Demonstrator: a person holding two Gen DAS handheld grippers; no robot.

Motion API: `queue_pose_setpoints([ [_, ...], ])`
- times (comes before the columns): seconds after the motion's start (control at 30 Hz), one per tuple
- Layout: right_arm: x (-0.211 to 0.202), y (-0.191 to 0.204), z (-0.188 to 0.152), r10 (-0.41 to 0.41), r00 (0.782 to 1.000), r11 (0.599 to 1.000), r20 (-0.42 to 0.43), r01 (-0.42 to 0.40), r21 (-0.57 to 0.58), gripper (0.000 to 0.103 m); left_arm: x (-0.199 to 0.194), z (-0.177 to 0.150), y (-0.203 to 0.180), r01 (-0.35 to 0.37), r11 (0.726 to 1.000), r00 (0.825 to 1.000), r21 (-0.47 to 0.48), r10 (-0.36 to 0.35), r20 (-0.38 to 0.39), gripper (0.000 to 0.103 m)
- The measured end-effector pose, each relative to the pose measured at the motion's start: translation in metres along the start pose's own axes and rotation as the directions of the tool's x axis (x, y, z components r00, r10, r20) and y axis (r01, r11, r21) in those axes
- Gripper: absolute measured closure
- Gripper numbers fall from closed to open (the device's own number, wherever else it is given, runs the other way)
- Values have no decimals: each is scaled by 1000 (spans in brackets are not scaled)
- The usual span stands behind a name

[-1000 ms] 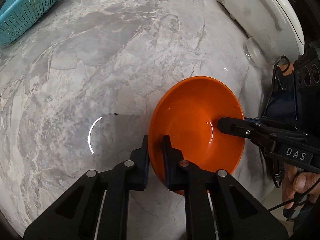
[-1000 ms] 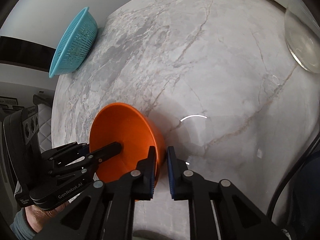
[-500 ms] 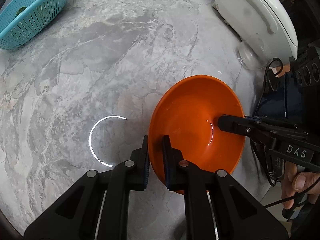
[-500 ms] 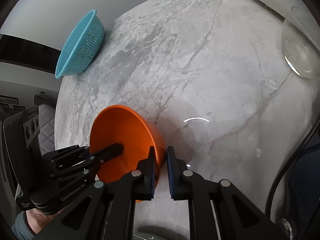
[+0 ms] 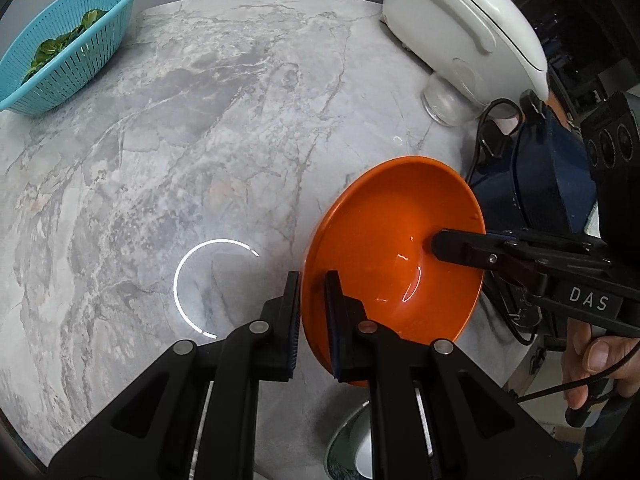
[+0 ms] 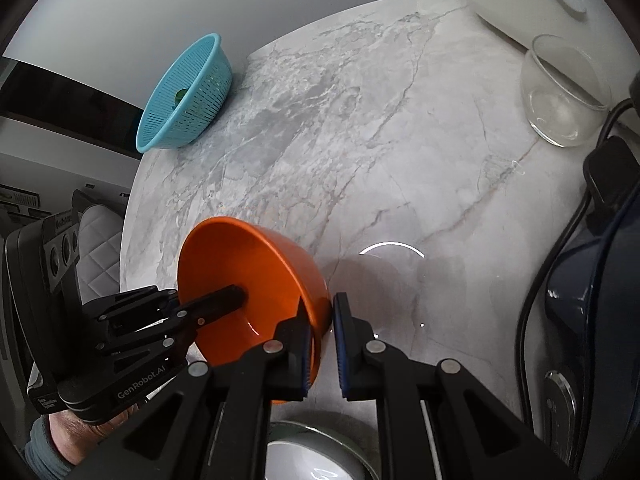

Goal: Organize plates and bowls
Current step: 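Carry the orange bowl with both grippers and lower it into the white bowl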

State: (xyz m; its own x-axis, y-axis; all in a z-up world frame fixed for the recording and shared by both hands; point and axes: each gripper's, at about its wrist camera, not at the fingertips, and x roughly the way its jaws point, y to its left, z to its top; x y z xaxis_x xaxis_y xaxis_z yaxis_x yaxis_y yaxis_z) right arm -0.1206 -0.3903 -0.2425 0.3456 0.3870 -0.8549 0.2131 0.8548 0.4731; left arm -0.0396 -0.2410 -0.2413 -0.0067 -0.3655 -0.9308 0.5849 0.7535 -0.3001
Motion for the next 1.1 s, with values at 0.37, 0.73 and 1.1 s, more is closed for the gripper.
queue_pose_setpoints([
  [0.37, -40, 2, -71, -29, 999, 999, -16, 29, 27, 91, -23, -69, -49, 50, 995, 996, 83, -44, -76, 93],
  [0.73, -46, 5, -160, -33, 995, 994, -91, 42, 98, 91, -21, -148, -73, 66, 992, 986, 104, -49, -162, 93],
  [1.1, -22, -9, -184, -54, 989, 989, -140, 72, 128, 91, 10, -169, -71, 10, 995, 983, 97, 8, -181, 93],
])
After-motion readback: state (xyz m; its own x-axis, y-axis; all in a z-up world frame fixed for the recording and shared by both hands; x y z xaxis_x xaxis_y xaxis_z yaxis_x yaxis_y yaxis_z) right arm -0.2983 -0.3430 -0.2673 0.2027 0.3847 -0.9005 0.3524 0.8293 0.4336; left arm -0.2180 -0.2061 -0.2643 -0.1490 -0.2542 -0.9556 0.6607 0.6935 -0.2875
